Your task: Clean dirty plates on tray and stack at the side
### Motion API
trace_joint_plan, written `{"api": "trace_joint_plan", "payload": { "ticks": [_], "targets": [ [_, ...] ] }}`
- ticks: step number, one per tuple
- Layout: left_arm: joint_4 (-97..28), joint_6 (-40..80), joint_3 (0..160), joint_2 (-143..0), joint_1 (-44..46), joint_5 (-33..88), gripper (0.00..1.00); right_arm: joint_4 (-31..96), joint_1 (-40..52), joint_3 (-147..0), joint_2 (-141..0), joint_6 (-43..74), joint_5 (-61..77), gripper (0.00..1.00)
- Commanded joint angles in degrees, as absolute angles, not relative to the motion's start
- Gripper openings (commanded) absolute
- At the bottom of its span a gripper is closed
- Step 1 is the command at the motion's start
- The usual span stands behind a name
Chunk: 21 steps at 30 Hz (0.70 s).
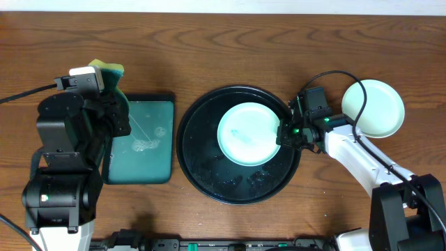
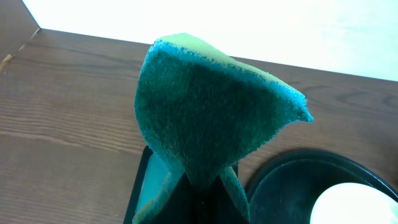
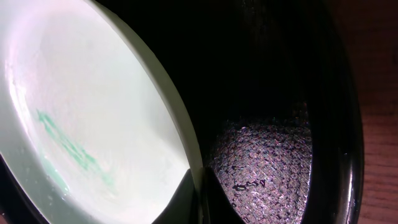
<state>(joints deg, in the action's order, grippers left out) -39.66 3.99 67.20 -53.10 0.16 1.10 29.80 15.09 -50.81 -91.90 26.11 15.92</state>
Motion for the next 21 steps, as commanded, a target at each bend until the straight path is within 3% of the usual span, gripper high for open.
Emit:
{"api": "trace_joint_plan", "payload": {
  "ticks": [1,11,21],
  "targets": [
    [-39.3,3.0,67.7,-52.8,0.1,0.4,0.07,29.8,15.5,-50.6,-91.9,25.6,16.8,0.01],
    [-41.5,3.1,67.7,-56.0,0.1,0.4,0.07,29.7,15.5,-50.6,-91.9,25.6,16.8,0.01],
    [-46.2,10.1,67.7,-74.5,0.1,0.4,0.07,29.6,15.5,-50.6,-91.9,25.6,16.8,0.01]
  ]
}}
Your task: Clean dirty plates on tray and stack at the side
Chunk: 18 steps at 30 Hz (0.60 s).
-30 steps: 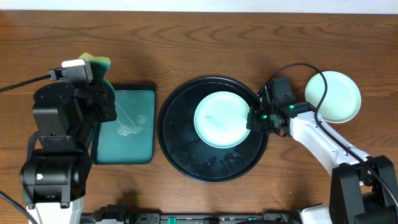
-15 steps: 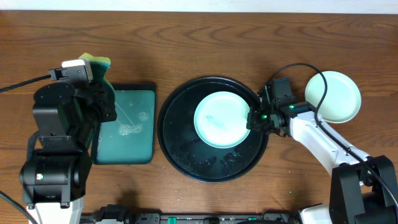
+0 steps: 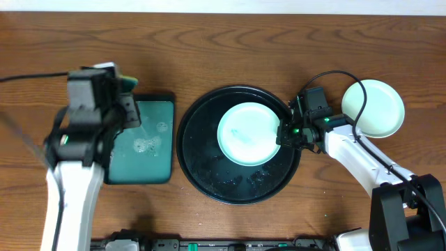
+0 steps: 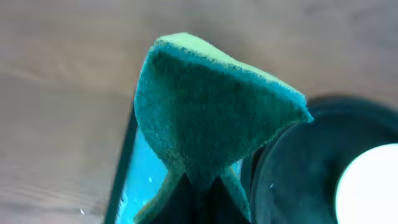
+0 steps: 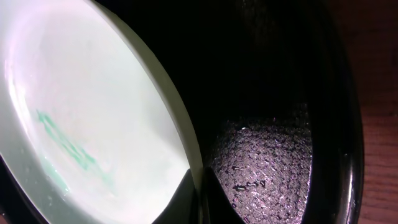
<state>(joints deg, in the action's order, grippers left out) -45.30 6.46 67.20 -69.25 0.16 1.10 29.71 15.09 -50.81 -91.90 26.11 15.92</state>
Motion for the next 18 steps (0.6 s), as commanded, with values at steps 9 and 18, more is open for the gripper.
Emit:
{"api": "trace_joint_plan", "payload": {
  "ticks": [9,18],
  "targets": [
    [-52.8,15.6,67.7,-90.1,0.1,5.1,0.07,29.7,15.5,-50.6,-91.9,25.6,16.8,0.01],
    [-56.1,15.6,69.9,-91.2,0.2,14.8,0.07,29.6,15.5,-50.6,-91.9,25.6,16.8,0.01]
  ]
}}
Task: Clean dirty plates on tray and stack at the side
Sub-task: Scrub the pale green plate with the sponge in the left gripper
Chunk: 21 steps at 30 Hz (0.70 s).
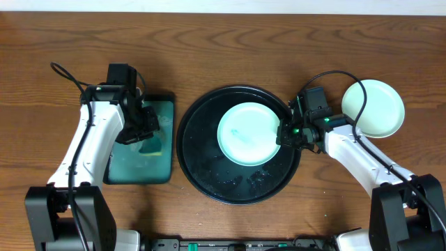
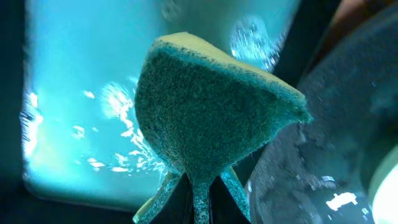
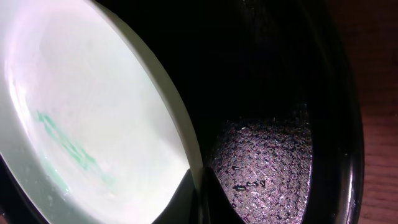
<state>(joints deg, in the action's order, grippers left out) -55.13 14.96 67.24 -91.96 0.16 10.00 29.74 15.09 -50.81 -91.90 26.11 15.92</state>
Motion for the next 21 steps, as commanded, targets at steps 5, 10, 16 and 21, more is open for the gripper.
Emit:
{"api": "trace_joint_plan", "payload": {
  "ticks": [5,10,16,21],
  "targets": [
    [-56.8,15.6,71.3,-91.2,3.0,17.6,0.07,29.5,16.2,-50.6,-91.9,25.7,18.3,0.02],
    [-55.7,16.5,71.9,-91.2,10.9,17.5,0.07,29.1,18.8,-50.6,-92.0,28.0,18.5,0.02],
    [-50.9,21.1,71.9,-91.2,19.6,17.4,0.07,27.6,23.9,-50.6,-93.4,38.9,15.9,0.02],
    [-49.6,21.8,71.9,-92.3,22.8,17.3,0.07,24.6,26.7,-50.6,-99.1,41.8,15.3,0.01]
  ]
}}
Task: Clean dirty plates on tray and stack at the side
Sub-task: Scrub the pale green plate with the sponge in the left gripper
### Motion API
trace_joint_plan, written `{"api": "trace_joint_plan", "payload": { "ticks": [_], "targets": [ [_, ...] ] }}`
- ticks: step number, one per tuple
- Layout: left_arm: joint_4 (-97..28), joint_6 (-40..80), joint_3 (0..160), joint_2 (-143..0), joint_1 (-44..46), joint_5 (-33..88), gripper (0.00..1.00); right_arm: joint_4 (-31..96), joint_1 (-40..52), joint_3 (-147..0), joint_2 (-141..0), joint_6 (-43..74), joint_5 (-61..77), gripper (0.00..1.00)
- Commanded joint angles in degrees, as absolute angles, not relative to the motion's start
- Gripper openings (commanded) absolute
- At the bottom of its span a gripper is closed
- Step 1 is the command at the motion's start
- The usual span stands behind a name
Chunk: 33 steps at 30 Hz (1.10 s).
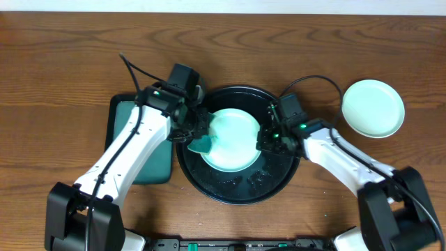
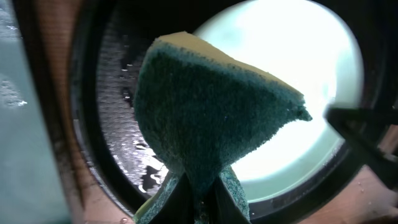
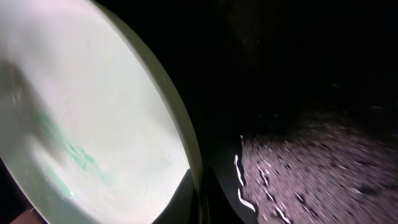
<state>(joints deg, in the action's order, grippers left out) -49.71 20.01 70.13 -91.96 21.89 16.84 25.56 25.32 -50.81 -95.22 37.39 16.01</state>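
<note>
A pale green plate (image 1: 233, 139) lies in the round black tray (image 1: 230, 188), smeared with green streaks (image 3: 68, 155). My right gripper (image 1: 268, 137) is shut on the plate's right rim (image 3: 186, 143). My left gripper (image 1: 197, 132) is shut on a green and yellow sponge (image 2: 211, 118), which hangs over the plate's left edge (image 1: 203, 145). Whether the sponge touches the plate cannot be told. A clean pale green plate (image 1: 373, 108) sits on the table at the right.
A dark rectangular basin of soapy water (image 1: 132, 139) stands left of the tray. The tray's floor is wet and beaded (image 3: 323, 168). Cables trail from both arms over the wooden table (image 1: 70, 70).
My left gripper has moved with the sponge from over the soapy basin to the left edge of the plate in the tray. The right gripper and plate have shifted slightly left.
My left gripper held the sponge above the table left of the basin, then nearer the basin, then down at the soapy water. My right gripper stayed shut on the dirty plate's rim throughout. Now the sponge is at the plate.
</note>
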Motion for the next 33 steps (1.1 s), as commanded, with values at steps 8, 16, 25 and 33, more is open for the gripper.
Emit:
{"api": "trace_joint_plan", "payload": {
  "ticks": [8,16,25,33],
  "targets": [
    [-47.8,21.7,71.9,-99.2,23.1,17.0,0.06,21.9,27.1,-50.6,-102.9,41.5,15.3,0.02],
    [-45.0,22.4,71.9,-109.4,26.7,17.1,0.07,22.1,27.1,-50.6,-102.9,40.2,15.3,0.01],
    [-38.7,20.9,71.9,-116.6,34.3,36.9,0.07,22.2,27.1,-50.6,-102.9,40.0,15.3,0.02],
    [-31.0,22.5,71.9,-116.6,36.7,40.8,0.07,23.2,27.1,-50.6,-102.9,40.0,15.4,0.02]
  ]
}}
